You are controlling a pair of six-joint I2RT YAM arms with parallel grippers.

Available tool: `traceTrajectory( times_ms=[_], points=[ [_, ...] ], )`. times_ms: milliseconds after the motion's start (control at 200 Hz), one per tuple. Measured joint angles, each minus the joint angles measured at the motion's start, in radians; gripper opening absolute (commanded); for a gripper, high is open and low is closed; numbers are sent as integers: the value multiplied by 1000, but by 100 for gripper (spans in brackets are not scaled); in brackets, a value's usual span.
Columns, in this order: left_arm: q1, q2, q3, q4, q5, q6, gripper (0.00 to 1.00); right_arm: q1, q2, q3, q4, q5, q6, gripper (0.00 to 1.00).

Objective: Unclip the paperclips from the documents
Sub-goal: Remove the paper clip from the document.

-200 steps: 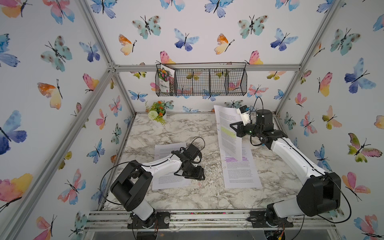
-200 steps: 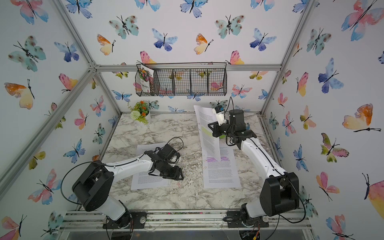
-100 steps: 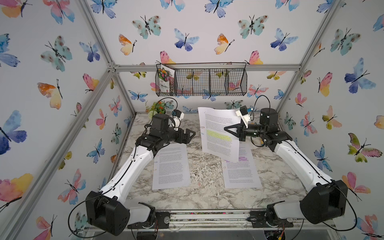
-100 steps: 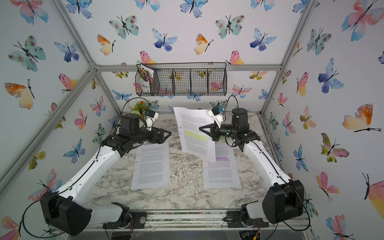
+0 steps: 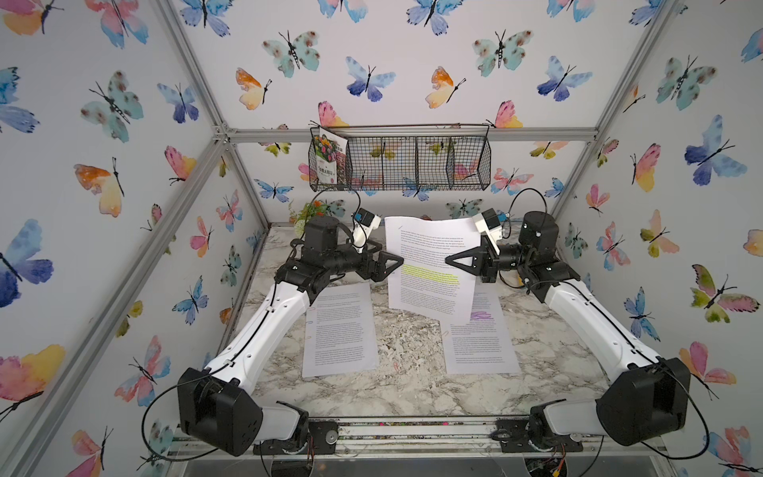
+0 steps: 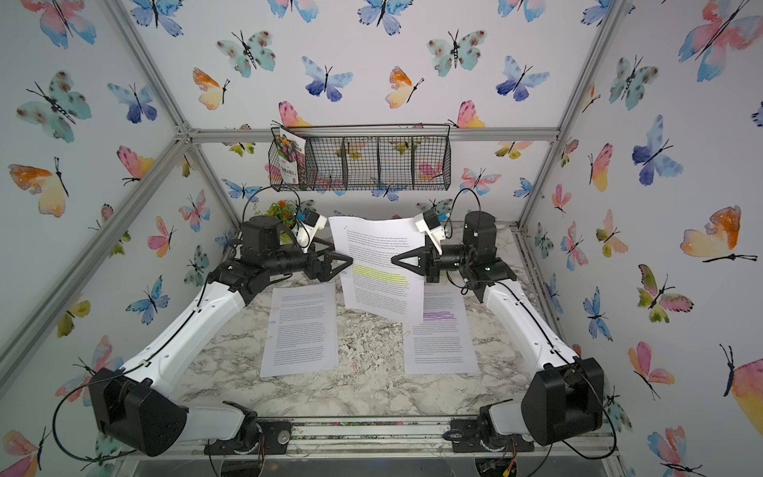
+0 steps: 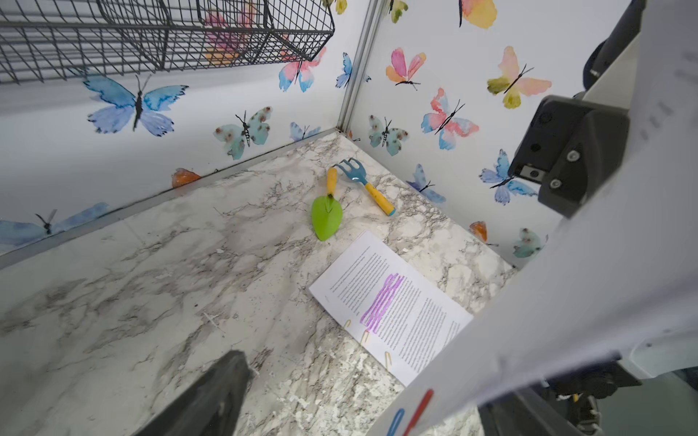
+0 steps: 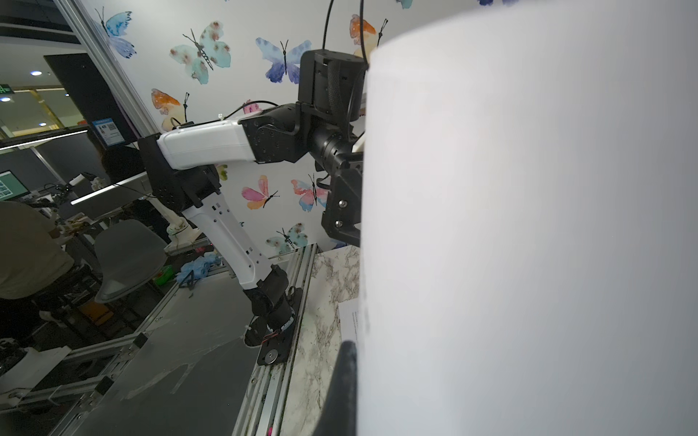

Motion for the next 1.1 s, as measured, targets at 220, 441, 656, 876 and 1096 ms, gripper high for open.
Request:
traceTrajectory(
  times_ms=[220,441,656,876,1096],
  points=[
    [0,20,0,18,75,-26,9,0,0,0,29,-9,21,2],
    [6,23,10,17,83,-31,0,0,0,-8,47,-5,31,2],
    [17,23,11,17,90,-35,0,0,-1,-28,53,-5,35,2],
    [35,10,-5,11,94,-39,0,0,-6,-40,41,10,13,2],
    [103,-45,-93,-5,78,-43,0,-13,-31,-42,-9,56,-50,2]
  ],
)
